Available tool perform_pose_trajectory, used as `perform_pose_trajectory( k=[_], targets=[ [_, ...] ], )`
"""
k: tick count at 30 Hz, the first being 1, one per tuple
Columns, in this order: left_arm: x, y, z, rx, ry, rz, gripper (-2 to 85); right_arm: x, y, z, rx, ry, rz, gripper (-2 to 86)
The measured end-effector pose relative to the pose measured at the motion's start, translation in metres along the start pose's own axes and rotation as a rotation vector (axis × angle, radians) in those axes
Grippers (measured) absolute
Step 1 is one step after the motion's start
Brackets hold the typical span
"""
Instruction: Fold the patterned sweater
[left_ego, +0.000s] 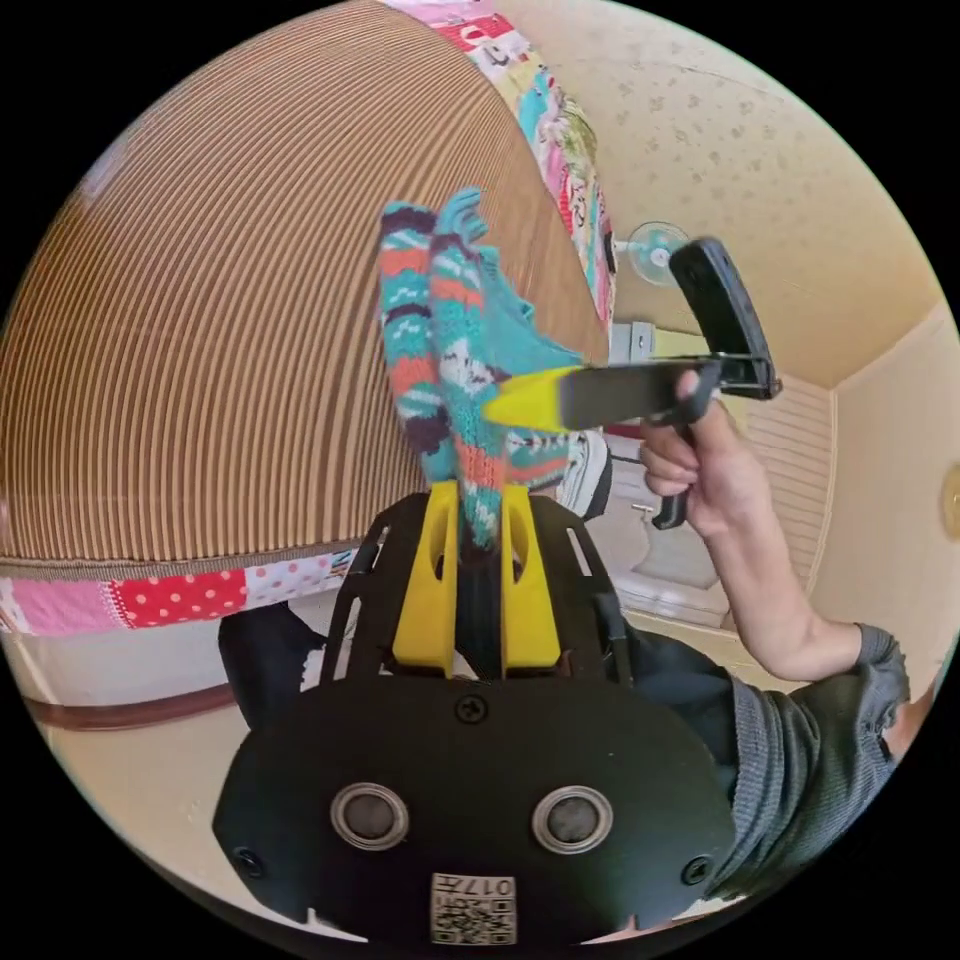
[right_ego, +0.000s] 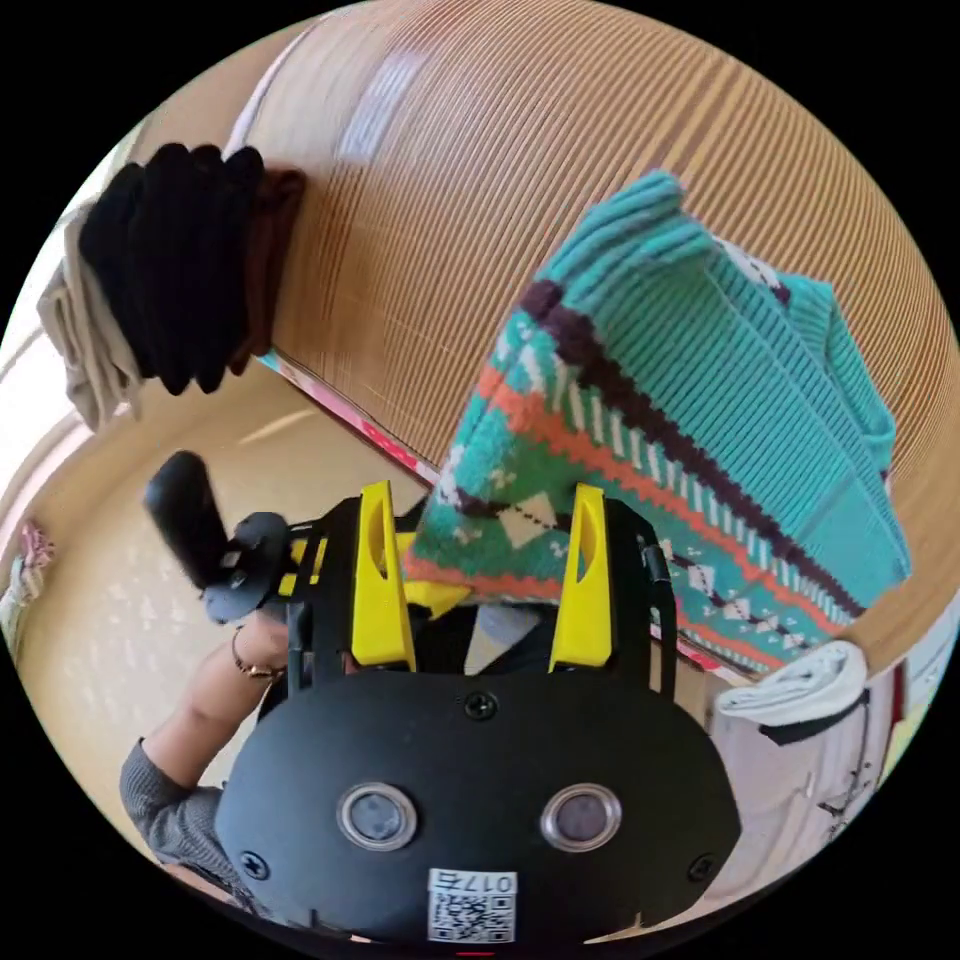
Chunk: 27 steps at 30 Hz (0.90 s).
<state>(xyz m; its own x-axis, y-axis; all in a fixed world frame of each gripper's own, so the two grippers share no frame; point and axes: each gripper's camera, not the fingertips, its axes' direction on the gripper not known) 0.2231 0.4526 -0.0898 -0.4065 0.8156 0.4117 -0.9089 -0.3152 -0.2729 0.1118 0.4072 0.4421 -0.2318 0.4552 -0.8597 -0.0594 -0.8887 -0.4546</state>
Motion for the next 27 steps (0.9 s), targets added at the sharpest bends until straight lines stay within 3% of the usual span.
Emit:
perform_pose_trajectory(
  k=[4, 6, 9, 14, 18, 19, 21, 23, 25, 27],
  targets=[
    [0.045, 0.015, 0.008, 0.064, -0.114, 0.033, 6.5, -0.052, -0.04, 0.061, -0.342, 0.535, -0.141, 12.3],
    [0.057, 0.025, 0.014, 0.084, -0.168, 0.057, 7.0, -0.054, -0.039, 0.064, -0.377, 0.556, -0.19, 10.1],
    [0.058, 0.043, -0.005, 0.156, -0.053, 0.102, 10.3, -0.021, -0.01, 0.02, -0.204, 0.37, -0.221, 8.2],
    [0.026, 0.066, -0.044, 0.222, 0.132, 0.098, 14.1, 0.146, 0.151, -0.074, 0.339, -0.253, -0.265, 7.4],
    [-0.005, 0.065, -0.04, 0.215, 0.148, 0.008, 15.2, 0.274, 0.281, -0.069, 0.637, -0.448, -0.235, 7.8],
    [-0.008, 0.062, -0.036, 0.205, 0.152, -0.004, 15.4, 0.321, 0.311, -0.053, 0.688, -0.471, -0.136, 8.4],
    [-0.008, 0.043, -0.01, 0.165, 0.168, -0.025, 16.0, 0.393, 0.34, -0.019, 0.679, -0.508, 0.111, 9.9],
    [0.001, 0.022, 0.019, 0.116, 0.146, -0.021, 16.3, 0.47, 0.365, 0.031, 0.533, -0.519, 0.424, 12.6],
    [0.012, -0.002, 0.056, 0.047, 0.121, -0.024, 16.7, 0.502, 0.379, 0.05, 0.478, -0.53, 0.513, 13.3],
    [0.026, -0.036, 0.112, -0.048, 0.115, -0.023, 17.0, 0.519, 0.386, 0.051, 0.525, -0.587, 0.462, 14.3]
  ],
)
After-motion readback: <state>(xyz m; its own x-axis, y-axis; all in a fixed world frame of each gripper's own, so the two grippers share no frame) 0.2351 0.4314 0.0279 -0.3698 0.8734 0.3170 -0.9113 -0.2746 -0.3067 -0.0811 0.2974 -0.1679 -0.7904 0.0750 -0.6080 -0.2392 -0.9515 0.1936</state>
